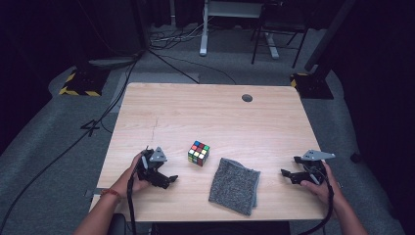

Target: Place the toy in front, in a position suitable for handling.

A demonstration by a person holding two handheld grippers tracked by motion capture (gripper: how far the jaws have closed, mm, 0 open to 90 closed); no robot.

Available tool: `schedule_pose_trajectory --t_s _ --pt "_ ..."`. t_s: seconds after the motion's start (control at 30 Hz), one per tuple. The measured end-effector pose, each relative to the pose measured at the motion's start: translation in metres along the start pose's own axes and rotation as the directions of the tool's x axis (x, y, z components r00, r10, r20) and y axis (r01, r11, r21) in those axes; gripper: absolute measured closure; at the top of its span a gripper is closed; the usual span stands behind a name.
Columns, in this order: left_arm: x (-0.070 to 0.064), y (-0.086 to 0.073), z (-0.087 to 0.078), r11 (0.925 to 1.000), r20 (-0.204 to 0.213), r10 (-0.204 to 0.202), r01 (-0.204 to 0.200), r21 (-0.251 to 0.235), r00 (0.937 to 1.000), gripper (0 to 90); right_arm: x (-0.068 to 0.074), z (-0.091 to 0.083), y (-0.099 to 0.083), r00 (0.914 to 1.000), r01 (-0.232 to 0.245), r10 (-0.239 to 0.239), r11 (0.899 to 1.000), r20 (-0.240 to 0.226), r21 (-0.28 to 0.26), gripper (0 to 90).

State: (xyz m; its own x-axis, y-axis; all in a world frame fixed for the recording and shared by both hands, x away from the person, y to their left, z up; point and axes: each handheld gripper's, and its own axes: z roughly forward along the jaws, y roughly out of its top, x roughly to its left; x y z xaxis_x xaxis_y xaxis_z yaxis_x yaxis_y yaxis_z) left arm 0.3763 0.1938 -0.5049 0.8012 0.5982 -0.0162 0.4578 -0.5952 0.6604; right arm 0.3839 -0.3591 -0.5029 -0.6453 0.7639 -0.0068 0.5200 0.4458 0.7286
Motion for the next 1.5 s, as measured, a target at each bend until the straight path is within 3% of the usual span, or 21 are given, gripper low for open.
schedule_pose_trajectory --t_s 0.33,0.43,0.53,0.73,0.83,0.97,1.03,1.07,1.1,1.17,1.2,1.27,1.3,1.33,1.37,1.43,1.5 --pt "-0.017 0.007 0.006 0.9999 0.017 0.017 -0.017 0.000 0.9997 0.1 0.003 -0.002 0.005 0.9989 0.047 -0.047 0.998 -0.009 0.030 17.9" --pt "-0.018 0.009 0.008 0.9999 0.016 0.014 -0.014 0.001 0.9998 0.1 0.010 -0.008 0.014 0.9981 0.047 -0.048 0.999 -0.039 -0.022 20.8" --pt "-0.020 0.010 0.009 1.0000 0.009 0.004 -0.004 0.001 0.9999 0.1 0.023 -0.014 0.025 0.9933 0.098 -0.100 0.994 -0.057 -0.047 23.3" --pt "-0.022 0.012 0.011 1.0000 0.003 -0.003 0.003 0.001 1.0000 0.1 0.044 -0.015 0.040 0.9840 0.138 -0.146 0.987 -0.101 -0.086 24.6" --pt "-0.022 0.012 0.011 1.0000 0.001 -0.005 0.005 0.002 1.0000 0.1 0.062 -0.013 0.050 0.9709 0.182 -0.194 0.978 -0.140 -0.100 26.7" --pt "-0.023 0.012 0.011 1.0000 0.001 -0.004 0.004 0.001 1.0000 0.2 0.090 -0.006 0.062 0.9440 0.251 -0.269 0.962 -0.191 -0.111 28.3" --pt "-0.023 0.012 0.011 1.0000 0.002 -0.005 0.005 0.000 1.0000 0.2 0.112 0.002 0.069 0.9184 0.297 -0.317 0.947 -0.236 -0.120 29.5" --pt "-0.023 0.012 0.011 1.0000 0.001 -0.004 0.004 0.000 1.0000 0.2 0.112 0.002 0.069 0.9184 0.297 -0.317 0.947 -0.236 -0.120 29.5" --pt "-0.022 0.012 0.011 1.0000 0.003 -0.002 0.002 0.000 1.0000 0.2 0.118 0.005 0.071 0.9120 0.301 -0.323 0.946 -0.253 -0.121 29.5" --pt "-0.022 0.012 0.011 1.0000 0.005 -0.001 0.001 0.000 1.0000 0.2 0.138 0.015 0.073 0.8839 0.344 -0.361 0.932 -0.297 -0.110 29.9" --pt "-0.022 0.012 0.011 1.0000 0.005 0.001 -0.001 0.000 1.0000 0.2 0.138 0.015 0.073 0.8839 0.344 -0.361 0.932 -0.297 -0.110 29.9" --pt "-0.022 0.012 0.011 1.0000 0.005 0.000 0.000 0.000 1.0000 0.2 0.147 0.022 0.071 0.8667 0.361 -0.373 0.927 -0.331 -0.100 30.5" --pt "-0.022 0.012 0.011 1.0000 0.005 0.000 0.000 -0.001 1.0000 0.2 0.153 0.029 0.069 0.8520 0.393 -0.393 0.917 -0.345 -0.074 30.2" --pt "-0.022 0.012 0.011 1.0000 0.005 0.001 -0.001 -0.001 1.0000 0.2 0.153 0.029 0.069 0.8520 0.393 -0.393 0.917 -0.345 -0.074 30.2" --pt "-0.022 0.012 0.011 1.0000 0.005 0.000 0.000 -0.001 1.0000 0.2 0.155 0.032 0.067 0.8431 0.422 -0.416 0.904 -0.341 -0.059 30.0" --pt "-0.022 0.012 0.011 1.0000 0.006 0.000 0.000 0.001 1.0000 0.2 0.153 0.037 0.062 0.8423 0.412 -0.395 0.911 -0.367 -0.034 29.6" --pt "-0.022 0.013 0.012 1.0000 0.005 0.001 -0.001 0.001 1.0000 0.1 0.148 0.041 0.057 0.8472 0.412 -0.395 0.911 -0.355 -0.031 29.7"
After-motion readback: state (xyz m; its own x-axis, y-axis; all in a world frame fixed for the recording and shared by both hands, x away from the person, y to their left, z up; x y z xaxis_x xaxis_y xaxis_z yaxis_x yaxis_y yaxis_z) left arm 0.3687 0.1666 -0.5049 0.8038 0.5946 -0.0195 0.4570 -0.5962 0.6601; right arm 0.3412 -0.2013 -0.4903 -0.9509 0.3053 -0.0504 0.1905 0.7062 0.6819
